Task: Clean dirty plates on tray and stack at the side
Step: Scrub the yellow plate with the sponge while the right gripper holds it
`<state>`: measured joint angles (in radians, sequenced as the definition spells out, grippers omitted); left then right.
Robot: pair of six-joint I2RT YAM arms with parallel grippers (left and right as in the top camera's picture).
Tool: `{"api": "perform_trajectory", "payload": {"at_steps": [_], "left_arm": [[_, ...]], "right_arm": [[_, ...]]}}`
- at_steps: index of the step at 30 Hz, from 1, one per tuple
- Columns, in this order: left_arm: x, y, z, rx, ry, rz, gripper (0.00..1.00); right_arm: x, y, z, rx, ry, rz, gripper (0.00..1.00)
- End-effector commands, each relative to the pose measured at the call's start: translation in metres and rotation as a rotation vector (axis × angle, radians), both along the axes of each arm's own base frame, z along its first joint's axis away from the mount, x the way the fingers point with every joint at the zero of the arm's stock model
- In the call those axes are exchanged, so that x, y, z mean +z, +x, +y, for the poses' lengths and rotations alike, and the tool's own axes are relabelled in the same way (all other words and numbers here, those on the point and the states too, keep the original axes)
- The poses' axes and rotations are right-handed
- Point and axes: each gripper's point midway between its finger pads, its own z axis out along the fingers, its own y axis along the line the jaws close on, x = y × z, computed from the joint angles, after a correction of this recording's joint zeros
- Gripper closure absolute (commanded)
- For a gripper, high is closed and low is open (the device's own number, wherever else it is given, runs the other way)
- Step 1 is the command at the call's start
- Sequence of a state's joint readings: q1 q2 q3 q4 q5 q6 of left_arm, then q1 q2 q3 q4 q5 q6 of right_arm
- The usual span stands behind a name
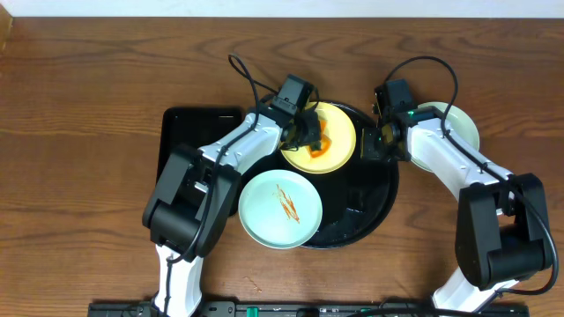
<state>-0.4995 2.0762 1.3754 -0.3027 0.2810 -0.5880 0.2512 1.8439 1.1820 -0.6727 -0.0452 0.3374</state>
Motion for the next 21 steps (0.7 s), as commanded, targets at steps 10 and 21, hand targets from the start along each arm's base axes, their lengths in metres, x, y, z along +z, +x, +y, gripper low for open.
{"api": "perform_trajectory", "payload": {"at_steps": [10, 21], "left_arm": [[-0.011, 0.004, 0.022, 0.044, 0.101, 0.003, 0.92], [-0.015, 0.002, 0.028, 0.050, 0.132, 0.007, 0.92]], "right_arm": [[0.014, 0.024, 0.044, 0.022, 0.237, -0.090, 0.72], [-0.013, 0.032, 0.042, -0.121, 0.244, -0.052, 0.75]]}}
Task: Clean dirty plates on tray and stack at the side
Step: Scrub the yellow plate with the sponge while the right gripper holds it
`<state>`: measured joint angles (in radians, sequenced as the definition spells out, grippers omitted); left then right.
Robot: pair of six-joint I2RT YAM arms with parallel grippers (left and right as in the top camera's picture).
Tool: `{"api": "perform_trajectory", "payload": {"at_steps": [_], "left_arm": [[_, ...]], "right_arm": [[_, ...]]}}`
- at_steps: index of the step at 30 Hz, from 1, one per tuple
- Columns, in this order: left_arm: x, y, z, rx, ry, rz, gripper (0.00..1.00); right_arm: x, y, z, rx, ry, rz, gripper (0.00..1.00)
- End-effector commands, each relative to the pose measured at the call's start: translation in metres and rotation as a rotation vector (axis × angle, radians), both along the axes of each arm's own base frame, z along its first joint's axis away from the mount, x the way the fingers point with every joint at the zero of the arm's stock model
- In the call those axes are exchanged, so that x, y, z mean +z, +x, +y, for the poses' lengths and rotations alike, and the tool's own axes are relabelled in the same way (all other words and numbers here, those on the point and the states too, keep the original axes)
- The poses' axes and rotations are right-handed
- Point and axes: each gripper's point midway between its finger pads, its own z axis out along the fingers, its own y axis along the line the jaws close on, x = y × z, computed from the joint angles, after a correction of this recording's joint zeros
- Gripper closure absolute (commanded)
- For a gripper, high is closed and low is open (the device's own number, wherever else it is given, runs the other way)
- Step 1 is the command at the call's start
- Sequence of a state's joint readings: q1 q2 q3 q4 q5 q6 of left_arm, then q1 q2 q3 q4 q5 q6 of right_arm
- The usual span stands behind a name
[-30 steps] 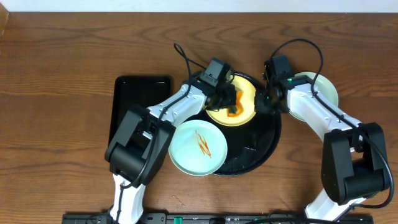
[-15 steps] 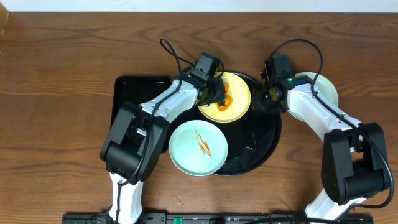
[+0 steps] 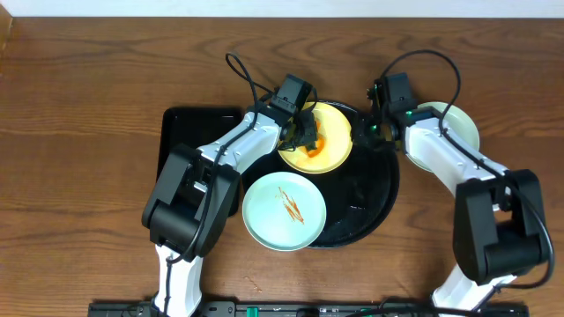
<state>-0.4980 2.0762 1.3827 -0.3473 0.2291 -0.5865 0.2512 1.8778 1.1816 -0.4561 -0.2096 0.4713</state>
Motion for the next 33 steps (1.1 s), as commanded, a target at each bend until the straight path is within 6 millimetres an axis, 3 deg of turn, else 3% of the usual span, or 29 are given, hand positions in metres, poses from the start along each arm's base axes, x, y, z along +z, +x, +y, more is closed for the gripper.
{"api": "perform_trajectory", "payload": {"at_steps": [1, 4, 8, 19, 23, 27, 30, 33], "left_arm": [[-0.010, 0.003, 0.016, 0.026, 0.073, -0.003, 0.92], [-0.010, 0.003, 0.016, 0.026, 0.073, -0.003, 0.93], [-0.010, 0.004, 0.017, 0.027, 0.074, -0.004, 0.92], [-0.012, 0.027, 0.072, 0.155, 0.093, 0.009, 0.92], [-0.008, 0.013, 0.066, 0.076, 0.006, 0.084, 0.93], [0.000, -0.014, 0.069, -0.044, 0.077, 0.120, 0.93], [0.005, -0.027, 0.097, -0.035, 0.250, 0.132, 0.92], [0.020, -0.024, 0.119, 0.004, 0.367, 0.088, 0.93]], "right_arm": [[-0.024, -0.006, 0.006, -0.032, 0.033, 0.073, 0.75], [-0.038, -0.011, 0.014, -0.014, 0.068, 0.115, 0.79], [-0.053, -0.021, 0.011, -0.018, 0.051, 0.174, 0.99], [-0.057, -0.029, 0.008, -0.021, 0.038, 0.210, 0.99], [-0.057, -0.029, 0.008, -0.021, 0.038, 0.209, 0.99], [-0.057, -0.029, 0.008, -0.020, 0.038, 0.209, 0.99], [-0.057, -0.029, 0.008, -0.017, 0.036, 0.208, 0.99], [-0.057, -0.029, 0.008, -0.017, 0.037, 0.209, 0.99]]}}
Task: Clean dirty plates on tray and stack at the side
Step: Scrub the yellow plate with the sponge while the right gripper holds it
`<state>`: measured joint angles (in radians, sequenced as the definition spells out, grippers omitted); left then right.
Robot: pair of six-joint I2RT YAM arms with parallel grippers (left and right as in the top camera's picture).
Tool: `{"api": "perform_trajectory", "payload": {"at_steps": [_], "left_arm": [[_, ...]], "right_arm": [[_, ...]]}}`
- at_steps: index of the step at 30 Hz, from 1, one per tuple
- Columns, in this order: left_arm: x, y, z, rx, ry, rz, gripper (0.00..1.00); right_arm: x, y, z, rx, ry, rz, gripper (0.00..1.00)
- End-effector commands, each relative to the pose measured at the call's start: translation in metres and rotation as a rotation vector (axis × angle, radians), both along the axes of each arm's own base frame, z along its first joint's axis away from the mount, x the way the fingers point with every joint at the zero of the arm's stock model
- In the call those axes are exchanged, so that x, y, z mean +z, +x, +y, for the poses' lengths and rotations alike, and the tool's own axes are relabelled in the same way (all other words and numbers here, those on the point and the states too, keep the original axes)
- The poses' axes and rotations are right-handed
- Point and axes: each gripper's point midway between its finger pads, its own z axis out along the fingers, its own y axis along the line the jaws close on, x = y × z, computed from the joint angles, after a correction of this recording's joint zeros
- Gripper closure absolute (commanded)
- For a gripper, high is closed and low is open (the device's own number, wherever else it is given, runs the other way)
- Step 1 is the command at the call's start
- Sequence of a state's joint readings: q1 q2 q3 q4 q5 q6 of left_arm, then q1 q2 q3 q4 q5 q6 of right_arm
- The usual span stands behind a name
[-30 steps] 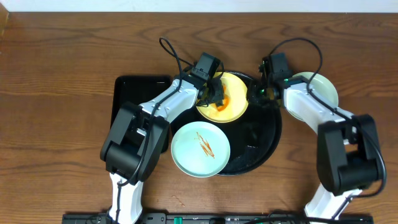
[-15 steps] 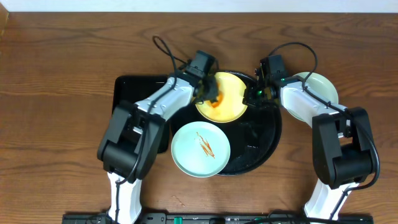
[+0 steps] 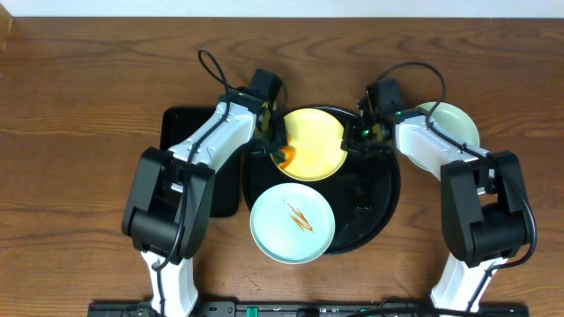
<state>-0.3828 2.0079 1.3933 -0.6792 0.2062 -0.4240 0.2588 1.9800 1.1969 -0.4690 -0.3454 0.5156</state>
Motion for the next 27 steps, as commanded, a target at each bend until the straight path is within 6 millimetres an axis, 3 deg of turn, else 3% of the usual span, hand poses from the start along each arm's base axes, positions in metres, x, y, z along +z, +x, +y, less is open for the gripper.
{"api": "perform_trajectory", "payload": {"at_steps": [1, 4, 10, 18, 27], "left_arm": [[0.019, 0.011, 0.042, 0.013, 0.202, -0.106, 0.92], [0.037, 0.019, 0.034, 0.014, 0.154, -0.165, 0.93], [0.065, 0.028, -0.003, -0.028, -0.058, -0.230, 0.93], [0.044, 0.011, -0.017, -0.052, -0.058, -0.176, 0.93], [0.016, -0.004, -0.055, -0.142, -0.055, -0.147, 0.92]], "right_arm": [[-0.026, -0.013, -0.014, -0.025, -0.075, 0.066, 0.99], [-0.026, -0.013, -0.014, -0.025, -0.076, 0.069, 0.99], [-0.026, -0.013, -0.014, -0.025, -0.076, 0.068, 0.99], [-0.026, -0.013, -0.014, -0.025, -0.076, 0.068, 0.99], [-0.026, -0.013, -0.014, -0.025, -0.075, 0.069, 0.99]]}}
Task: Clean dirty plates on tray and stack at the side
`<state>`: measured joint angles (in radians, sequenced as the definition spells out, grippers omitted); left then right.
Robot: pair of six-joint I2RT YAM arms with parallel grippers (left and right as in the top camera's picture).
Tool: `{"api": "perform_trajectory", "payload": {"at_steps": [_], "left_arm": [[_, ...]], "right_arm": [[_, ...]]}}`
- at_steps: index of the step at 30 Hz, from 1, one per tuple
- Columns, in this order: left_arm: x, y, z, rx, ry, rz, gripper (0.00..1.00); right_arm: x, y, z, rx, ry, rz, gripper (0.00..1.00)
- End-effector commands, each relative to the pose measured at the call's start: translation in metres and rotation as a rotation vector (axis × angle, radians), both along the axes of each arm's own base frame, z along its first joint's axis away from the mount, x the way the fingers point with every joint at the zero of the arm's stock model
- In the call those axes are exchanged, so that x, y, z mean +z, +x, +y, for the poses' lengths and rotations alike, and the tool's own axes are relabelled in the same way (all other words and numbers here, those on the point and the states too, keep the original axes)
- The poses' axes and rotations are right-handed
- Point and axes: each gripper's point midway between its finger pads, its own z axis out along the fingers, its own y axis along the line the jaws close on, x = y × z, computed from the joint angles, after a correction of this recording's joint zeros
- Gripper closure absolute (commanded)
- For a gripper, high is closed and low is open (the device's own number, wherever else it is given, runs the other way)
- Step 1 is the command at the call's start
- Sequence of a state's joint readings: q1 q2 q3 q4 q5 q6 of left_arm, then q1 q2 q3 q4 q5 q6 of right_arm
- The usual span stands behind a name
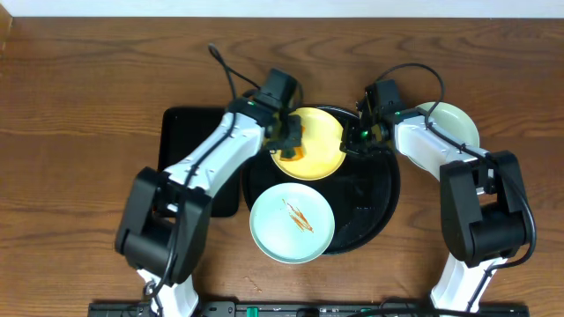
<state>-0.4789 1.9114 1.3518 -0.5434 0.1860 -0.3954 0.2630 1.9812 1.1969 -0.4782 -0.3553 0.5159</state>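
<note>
A yellow plate (315,136) lies at the back of the round black tray (370,207). My left gripper (290,141) is over the plate's left part, shut on an orange sponge (294,153) that presses on the plate. My right gripper (353,138) is at the plate's right rim and looks shut on it. A pale green plate (293,223) with orange streaks rests on the tray's front left edge. Another pale green plate (451,121) sits on the table to the right, partly under my right arm.
A black rectangular tray (187,154) lies left of the round tray, partly under my left arm. Brown wooden table (79,220) all around. The table's back edge runs along the top of the overhead view.
My left gripper and the orange sponge went from the yellow plate's left rim a little to the right, onto the plate. The right gripper stays at the plate's right rim.
The sponge was first on the middle of the yellow plate, my right gripper beside its right edge. The plate then stood further left with the right gripper at its rim. The sponge went to the left rim and is now back on the plate.
</note>
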Motion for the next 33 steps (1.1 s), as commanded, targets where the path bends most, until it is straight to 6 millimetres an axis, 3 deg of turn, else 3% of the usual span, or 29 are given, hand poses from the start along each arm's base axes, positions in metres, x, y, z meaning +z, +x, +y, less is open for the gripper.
{"api": "perform_trajectory", "payload": {"at_steps": [1, 5, 10, 15, 21, 27, 33], "left_arm": [[-0.023, -0.011, -0.013, -0.032, 0.008, 0.044, 0.92], [-0.046, -0.019, -0.020, -0.055, 0.040, 0.084, 0.92], [-0.052, -0.007, 0.014, 0.013, 0.187, 0.044, 0.92], [-0.034, 0.014, 0.047, 0.099, 0.195, 0.030, 0.92], [-0.002, 0.025, 0.061, 0.144, 0.158, -0.032, 0.92], [0.031, 0.012, 0.067, 0.149, 0.150, -0.048, 0.92], [0.034, -0.005, 0.097, 0.185, 0.194, 0.031, 0.92]], "right_arm": [[-0.026, -0.010, -0.017, -0.031, -0.083, 0.056, 0.99], [-0.026, -0.013, -0.018, -0.031, -0.087, 0.068, 0.99], [-0.028, -0.015, -0.022, -0.036, -0.113, 0.078, 0.99], [-0.026, -0.016, -0.026, -0.041, -0.127, 0.077, 0.99], [-0.018, -0.011, -0.037, -0.035, -0.194, 0.033, 0.99], [0.000, -0.003, -0.046, -0.015, -0.249, -0.039, 0.99], [0.023, 0.003, -0.060, 0.021, -0.336, -0.122, 0.99]]}}
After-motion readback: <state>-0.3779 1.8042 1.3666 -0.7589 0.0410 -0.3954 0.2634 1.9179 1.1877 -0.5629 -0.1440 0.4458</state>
